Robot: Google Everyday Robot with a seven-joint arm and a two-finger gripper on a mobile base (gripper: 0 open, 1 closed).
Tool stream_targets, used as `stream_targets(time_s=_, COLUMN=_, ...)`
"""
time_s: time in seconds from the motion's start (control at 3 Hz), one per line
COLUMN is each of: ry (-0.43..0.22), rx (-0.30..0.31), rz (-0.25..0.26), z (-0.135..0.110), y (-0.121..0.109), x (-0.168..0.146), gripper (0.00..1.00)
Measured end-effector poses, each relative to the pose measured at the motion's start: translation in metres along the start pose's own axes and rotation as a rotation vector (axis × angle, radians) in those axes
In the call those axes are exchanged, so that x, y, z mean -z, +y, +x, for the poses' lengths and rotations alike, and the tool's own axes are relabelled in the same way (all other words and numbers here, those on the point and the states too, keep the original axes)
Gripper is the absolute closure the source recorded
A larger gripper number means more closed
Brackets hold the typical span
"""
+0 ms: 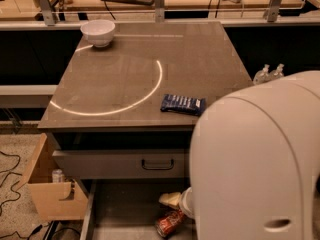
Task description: Pick coke can from middle drawer and place on counter
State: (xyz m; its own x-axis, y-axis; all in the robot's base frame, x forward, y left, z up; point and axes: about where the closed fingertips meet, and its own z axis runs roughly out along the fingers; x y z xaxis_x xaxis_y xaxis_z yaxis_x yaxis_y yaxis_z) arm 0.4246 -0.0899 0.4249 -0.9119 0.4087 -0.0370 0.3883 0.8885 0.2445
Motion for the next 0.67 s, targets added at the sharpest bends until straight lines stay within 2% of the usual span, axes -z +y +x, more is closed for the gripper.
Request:
stream_targets(time_s=0.33, ry=-0.037, rx=-0.040, rz=0.022, z=-0.008, y=-0.002, x=0.000, gripper=0.00)
stream_targets(time_s=0.67, ry=-0.054, rx=-0.071, rz=0.032, z=0.009, y=-0.013, x=-0.006, gripper=0.00)
